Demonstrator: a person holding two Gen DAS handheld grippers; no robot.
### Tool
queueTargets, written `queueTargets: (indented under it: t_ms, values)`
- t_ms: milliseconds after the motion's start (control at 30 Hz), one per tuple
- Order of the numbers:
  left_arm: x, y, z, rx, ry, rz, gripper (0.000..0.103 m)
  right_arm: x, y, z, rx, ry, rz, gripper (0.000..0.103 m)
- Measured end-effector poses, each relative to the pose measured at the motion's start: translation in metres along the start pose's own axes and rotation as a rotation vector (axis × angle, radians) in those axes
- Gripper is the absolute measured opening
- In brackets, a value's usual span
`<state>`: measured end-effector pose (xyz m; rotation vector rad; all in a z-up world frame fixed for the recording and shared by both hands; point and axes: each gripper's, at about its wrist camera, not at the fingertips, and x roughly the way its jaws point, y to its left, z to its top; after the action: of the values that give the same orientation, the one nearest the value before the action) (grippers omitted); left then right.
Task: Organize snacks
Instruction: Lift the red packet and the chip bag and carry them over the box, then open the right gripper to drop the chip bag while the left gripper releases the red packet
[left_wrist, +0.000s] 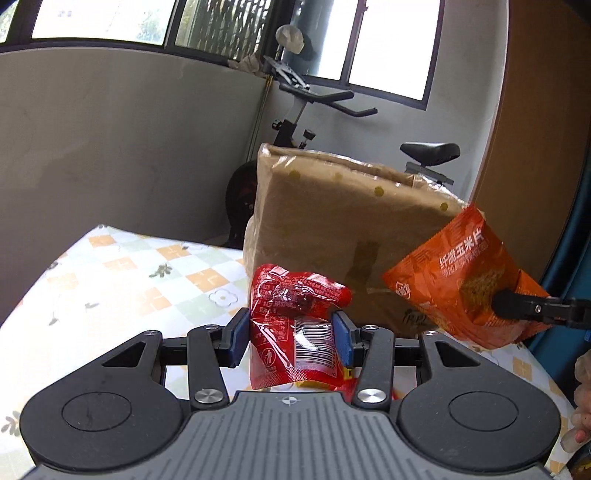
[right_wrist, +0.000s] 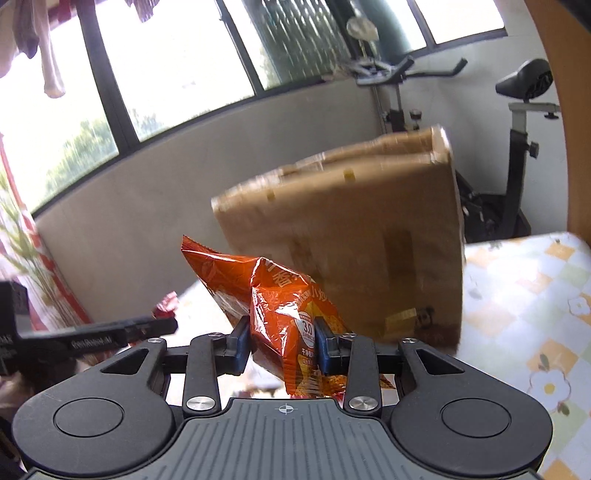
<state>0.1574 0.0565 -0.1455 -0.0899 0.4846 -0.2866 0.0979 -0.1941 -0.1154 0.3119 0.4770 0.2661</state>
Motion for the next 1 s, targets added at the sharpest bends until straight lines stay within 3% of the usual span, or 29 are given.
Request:
queueTargets:
  t_ms: [267,400,533,667,767,833,900,1000]
  values:
    - [0.007,-0.02,0.077,0.082,-0.153,-0.051,0.049,-0.002,0.0,0.084,0.027,-0.153,0.072,0.032]
    - [0.03,-0.028,0.113,0.089,-0.173,-0.087,0.05,0.018,-0.005,0.126,0.022,-0.194,0.039,0.032]
    - [0.072,-0.04,0.142,0.098,-0.143,-0.08,0.05,0.067,-0.028,0.154,0.142,-0.166,-0.011,0.032]
    - [0.112,-0.048,0.154,0.139,-0.085,-0.028,0.05,0.115,-0.044,0.158,0.178,-0.113,-0.063,0.032]
    - [0.124,-0.042,0.154,0.118,-0.058,-0.053,0.052,0.137,-0.058,0.149,0.263,-0.077,-0.066,0.032]
    - [0.133,-0.037,0.151,0.118,-0.04,-0.076,0.062,0.146,-0.062,0.144,0.273,-0.061,-0.085,0.038]
    - [0.138,-0.032,0.147,0.114,-0.027,-0.048,0.062,0.146,-0.061,0.142,0.252,-0.057,-0.094,0.039]
    - [0.132,-0.018,0.139,0.091,-0.028,-0.039,0.063,0.137,-0.057,0.139,0.198,-0.061,-0.096,0.052]
